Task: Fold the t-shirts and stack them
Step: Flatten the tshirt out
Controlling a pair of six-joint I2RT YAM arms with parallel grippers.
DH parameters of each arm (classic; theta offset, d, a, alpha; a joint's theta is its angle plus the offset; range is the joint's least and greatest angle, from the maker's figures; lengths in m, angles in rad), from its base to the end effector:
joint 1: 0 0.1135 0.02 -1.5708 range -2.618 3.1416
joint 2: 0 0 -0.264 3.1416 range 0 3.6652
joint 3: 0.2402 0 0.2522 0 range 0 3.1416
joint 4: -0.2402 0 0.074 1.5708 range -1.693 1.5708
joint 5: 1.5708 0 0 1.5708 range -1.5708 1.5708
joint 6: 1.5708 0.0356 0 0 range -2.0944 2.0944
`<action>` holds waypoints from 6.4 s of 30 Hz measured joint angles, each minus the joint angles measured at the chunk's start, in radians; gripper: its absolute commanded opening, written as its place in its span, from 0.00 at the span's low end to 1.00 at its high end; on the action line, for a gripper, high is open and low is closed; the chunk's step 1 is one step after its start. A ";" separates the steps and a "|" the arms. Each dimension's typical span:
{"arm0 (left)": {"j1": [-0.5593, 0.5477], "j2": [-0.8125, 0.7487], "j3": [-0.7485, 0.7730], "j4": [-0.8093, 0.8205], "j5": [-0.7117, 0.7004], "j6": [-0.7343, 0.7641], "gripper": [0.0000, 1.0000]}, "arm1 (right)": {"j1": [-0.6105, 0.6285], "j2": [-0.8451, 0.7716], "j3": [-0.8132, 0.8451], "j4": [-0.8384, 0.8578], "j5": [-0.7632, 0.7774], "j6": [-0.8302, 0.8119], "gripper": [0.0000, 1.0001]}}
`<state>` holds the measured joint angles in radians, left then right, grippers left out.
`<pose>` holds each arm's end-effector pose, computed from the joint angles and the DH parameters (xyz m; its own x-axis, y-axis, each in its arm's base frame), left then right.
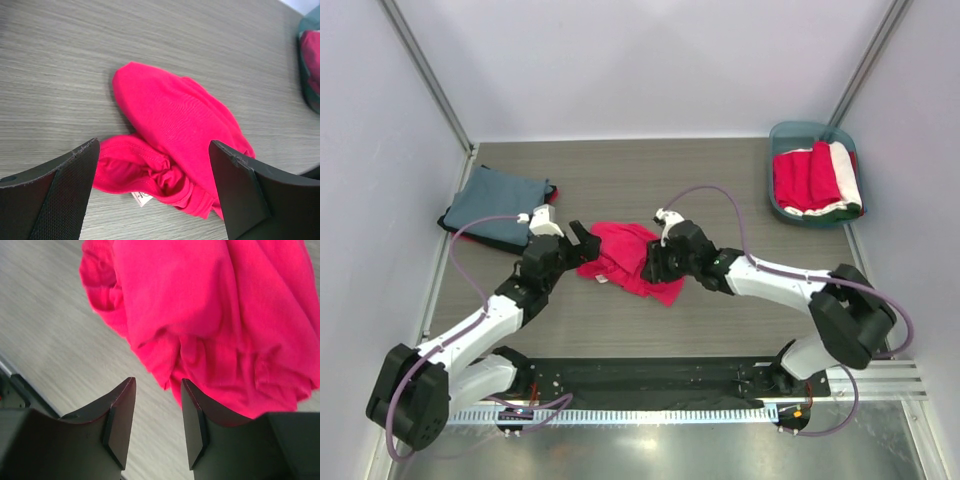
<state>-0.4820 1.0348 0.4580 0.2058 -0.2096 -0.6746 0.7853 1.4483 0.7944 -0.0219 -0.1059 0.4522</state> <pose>0.2025 -0.0976 0.2177 -0.4268 -0.4662 -0.7749 0.0193 0.8520 -0.5232 0.2123 0.2176 0.2057 -0.7306 -0.1160 -0.6729 -0.4916 0.7733 0.4004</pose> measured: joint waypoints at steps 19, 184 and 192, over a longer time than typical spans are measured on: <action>0.000 -0.046 0.000 0.000 0.031 0.007 0.85 | 0.017 0.242 0.170 0.142 0.039 0.069 0.01; -0.444 0.407 0.269 -0.215 0.030 -0.154 0.65 | -0.282 0.106 0.115 -0.123 -0.002 -0.137 0.45; -0.446 0.486 0.279 -0.176 0.066 -0.203 0.59 | -0.282 0.110 0.097 -0.070 -0.014 -0.133 0.11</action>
<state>-0.9276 1.5208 0.7368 0.0296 -0.1436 -0.8772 0.5030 1.5585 0.8913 -0.0917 -0.1196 0.3191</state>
